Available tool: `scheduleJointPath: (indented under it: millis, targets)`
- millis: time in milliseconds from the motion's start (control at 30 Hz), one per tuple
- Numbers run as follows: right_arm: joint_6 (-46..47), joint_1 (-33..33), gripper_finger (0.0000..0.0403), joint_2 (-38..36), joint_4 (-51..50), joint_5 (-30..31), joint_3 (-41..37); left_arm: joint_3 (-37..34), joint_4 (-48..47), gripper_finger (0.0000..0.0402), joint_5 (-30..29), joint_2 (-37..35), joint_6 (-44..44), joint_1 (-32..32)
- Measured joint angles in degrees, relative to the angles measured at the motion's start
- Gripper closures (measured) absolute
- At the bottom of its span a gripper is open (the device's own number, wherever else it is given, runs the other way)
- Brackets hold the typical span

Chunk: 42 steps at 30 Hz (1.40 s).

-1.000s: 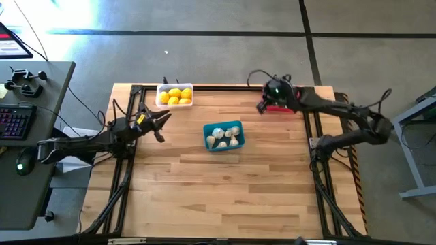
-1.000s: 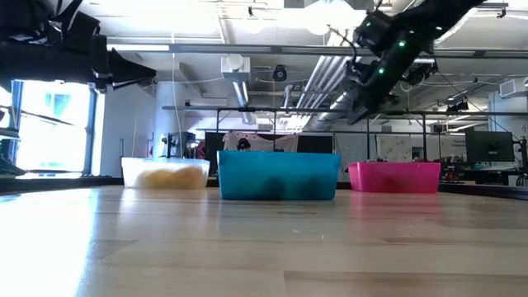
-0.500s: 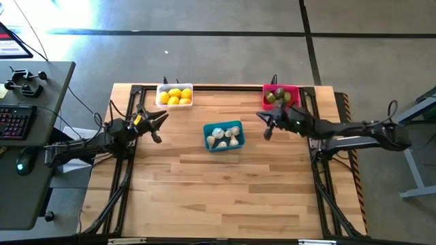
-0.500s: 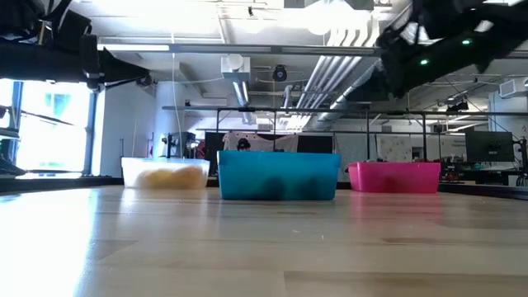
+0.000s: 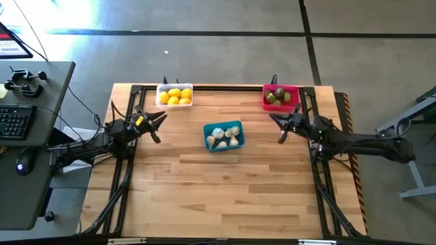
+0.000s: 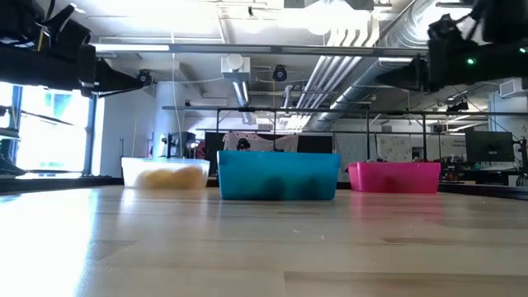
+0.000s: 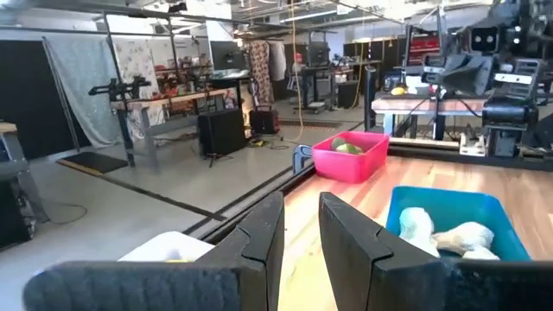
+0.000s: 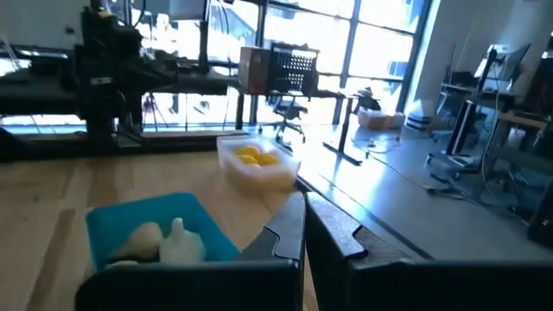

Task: Sort produce into baskets
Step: Return to Home Position

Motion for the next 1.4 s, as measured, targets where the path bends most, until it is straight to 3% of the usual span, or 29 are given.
scheduleJointPath:
  millis: [200, 500, 700, 933, 1133, 1400]
  targets:
    - [1.5, 0.0, 0.0403, -10.0, -0.2, -1.4, -7.0, 0.0, 0.1, 0.0339, -2.8, 0.0, -0.6, 0.6]
    - [3.0, 0.0, 0.0403, -22.1, -17.4, 5.7, -6.9, 0.0, 0.1, 0.0339, -3.2, 0.0, -2.1, 1.2]
    - [2.1, 0.0, 0.0403, -28.6, -20.1, 8.9, -6.9, 0.1, 0.1, 0.0339, -1.4, 0.0, -2.1, 0.9]
    - [0.4, -1.2, 0.0403, -28.5, -20.1, 12.8, -7.0, 0.1, 0.0, 0.0339, -0.7, 0.0, -4.8, 0.5]
    - [0.3, -2.6, 0.0403, -28.3, -20.0, 12.3, -7.0, 0.1, -0.9, 0.0339, 5.8, 0.9, -6.0, 0.5]
    - [0.2, -2.6, 0.0403, -28.3, -20.0, 11.9, -7.0, 0.1, -0.9, 0.0339, 6.0, 2.0, -11.1, 0.5]
